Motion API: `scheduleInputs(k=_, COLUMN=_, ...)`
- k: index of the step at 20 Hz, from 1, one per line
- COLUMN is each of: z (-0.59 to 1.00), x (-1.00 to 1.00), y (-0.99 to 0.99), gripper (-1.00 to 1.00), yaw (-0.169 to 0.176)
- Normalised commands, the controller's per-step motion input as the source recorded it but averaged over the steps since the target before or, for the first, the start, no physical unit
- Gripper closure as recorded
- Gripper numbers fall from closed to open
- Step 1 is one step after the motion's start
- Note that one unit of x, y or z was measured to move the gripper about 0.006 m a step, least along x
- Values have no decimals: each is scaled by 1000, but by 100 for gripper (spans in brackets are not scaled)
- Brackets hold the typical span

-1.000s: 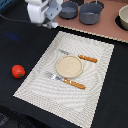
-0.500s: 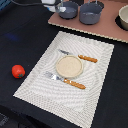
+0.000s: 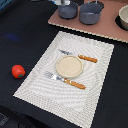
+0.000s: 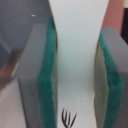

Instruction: Place the pan onto the stove and place the fish and sausage into the pan.

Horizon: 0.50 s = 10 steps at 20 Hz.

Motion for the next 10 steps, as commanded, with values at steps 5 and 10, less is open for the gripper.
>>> scheduleInputs(k=5, z=246, x=734, y=442, gripper=100, yaw=-50)
scheduleInputs(k=10, z=133, x=744, y=297, gripper=100, yaw=-61)
